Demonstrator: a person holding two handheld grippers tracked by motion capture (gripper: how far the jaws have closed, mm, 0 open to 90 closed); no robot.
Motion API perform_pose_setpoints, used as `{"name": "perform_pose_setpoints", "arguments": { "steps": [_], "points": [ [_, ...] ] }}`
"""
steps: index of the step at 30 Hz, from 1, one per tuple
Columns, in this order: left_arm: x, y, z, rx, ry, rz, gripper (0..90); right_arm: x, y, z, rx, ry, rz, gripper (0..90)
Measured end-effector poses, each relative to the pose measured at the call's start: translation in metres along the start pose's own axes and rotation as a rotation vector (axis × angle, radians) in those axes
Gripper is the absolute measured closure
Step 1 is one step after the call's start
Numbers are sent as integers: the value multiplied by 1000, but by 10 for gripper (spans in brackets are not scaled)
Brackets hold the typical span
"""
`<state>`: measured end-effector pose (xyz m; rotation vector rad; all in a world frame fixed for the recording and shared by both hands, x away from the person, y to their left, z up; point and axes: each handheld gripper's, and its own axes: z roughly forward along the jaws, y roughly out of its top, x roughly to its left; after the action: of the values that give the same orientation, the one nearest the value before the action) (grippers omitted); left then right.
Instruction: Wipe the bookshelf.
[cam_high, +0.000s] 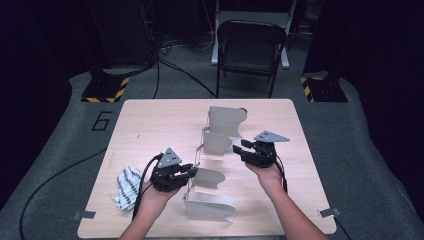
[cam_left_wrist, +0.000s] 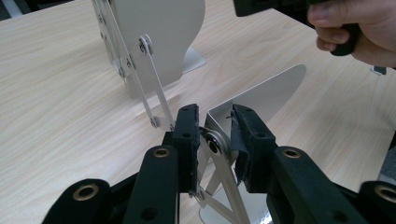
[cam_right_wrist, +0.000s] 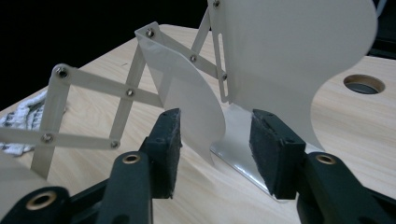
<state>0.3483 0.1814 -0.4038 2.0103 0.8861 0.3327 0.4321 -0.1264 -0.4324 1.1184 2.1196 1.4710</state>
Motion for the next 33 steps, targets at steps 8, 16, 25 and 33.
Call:
{"name": "perform_pose_setpoints", "arguments": {
  "steps": [8, 16, 25, 33],
  "points": [
    [0, 1, -1, 5, 5, 24, 731, 5, 19, 33, 44, 42, -15, 469],
    [6, 3, -1, 8, 43, 33, 751, 14, 26, 50, 65, 54, -45, 612],
    [22, 4, -2, 6, 58, 14, 753, 21, 27, 53, 102, 74, -127, 837],
    [35, 10, -4, -35, 70, -40, 606, 23, 25, 40, 127, 33, -209, 896]
  ]
}}
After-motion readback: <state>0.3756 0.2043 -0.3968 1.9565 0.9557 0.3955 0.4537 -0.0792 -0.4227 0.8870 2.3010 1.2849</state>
